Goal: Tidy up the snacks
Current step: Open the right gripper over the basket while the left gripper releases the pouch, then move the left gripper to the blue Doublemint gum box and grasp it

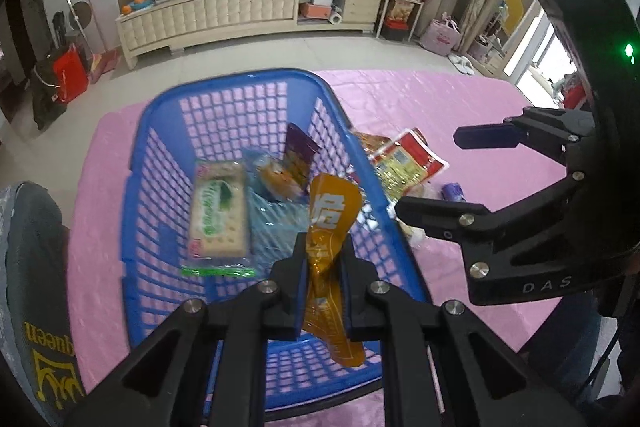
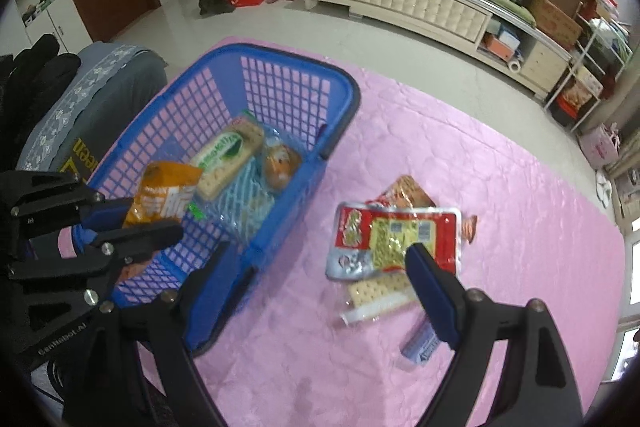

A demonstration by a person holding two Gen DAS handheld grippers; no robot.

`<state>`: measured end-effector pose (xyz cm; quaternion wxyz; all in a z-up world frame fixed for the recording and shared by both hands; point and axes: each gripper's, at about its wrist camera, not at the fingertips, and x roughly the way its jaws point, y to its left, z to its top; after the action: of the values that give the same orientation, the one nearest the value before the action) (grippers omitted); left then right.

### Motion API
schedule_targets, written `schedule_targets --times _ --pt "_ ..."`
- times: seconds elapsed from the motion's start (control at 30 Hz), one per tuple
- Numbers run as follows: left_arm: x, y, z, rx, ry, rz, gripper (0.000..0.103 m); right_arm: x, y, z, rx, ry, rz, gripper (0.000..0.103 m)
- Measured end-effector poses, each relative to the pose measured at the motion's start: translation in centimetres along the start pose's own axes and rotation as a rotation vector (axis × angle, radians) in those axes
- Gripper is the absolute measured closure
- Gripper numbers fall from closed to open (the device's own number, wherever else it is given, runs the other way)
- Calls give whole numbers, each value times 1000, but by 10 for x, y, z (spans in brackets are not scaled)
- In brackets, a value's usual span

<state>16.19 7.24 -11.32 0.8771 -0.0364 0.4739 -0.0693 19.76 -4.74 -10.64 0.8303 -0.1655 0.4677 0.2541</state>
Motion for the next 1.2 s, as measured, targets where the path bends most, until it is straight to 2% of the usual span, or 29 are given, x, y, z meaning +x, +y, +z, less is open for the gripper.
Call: schedule_targets --times 0.3,0.33,0.4,0.47,0.53,0.87,1.2 --pt "10 -8 -14 -10 30 -20 88 2 -7 -17 27 14 7 15" --pt "10 -8 -14 -12 30 -24 84 3 -7 -18 30 16 8 15" --pt "6 -9 -14 -9 26 -29 68 3 -7 -20 32 16 8 15" --pt "0 -11 -12 0 12 -18 45 1 -7 -21 33 13 3 15" --pt "-7 -12 -10 7 -7 -20 40 -2 -9 -22 41 6 11 15" --pt "-32 -30 -3 32 -58 7 36 -37 -27 -34 82 -50 6 15" --pt "-32 -82 10 104 -72 -10 36 -70 -66 -60 131 -96 -27 15"
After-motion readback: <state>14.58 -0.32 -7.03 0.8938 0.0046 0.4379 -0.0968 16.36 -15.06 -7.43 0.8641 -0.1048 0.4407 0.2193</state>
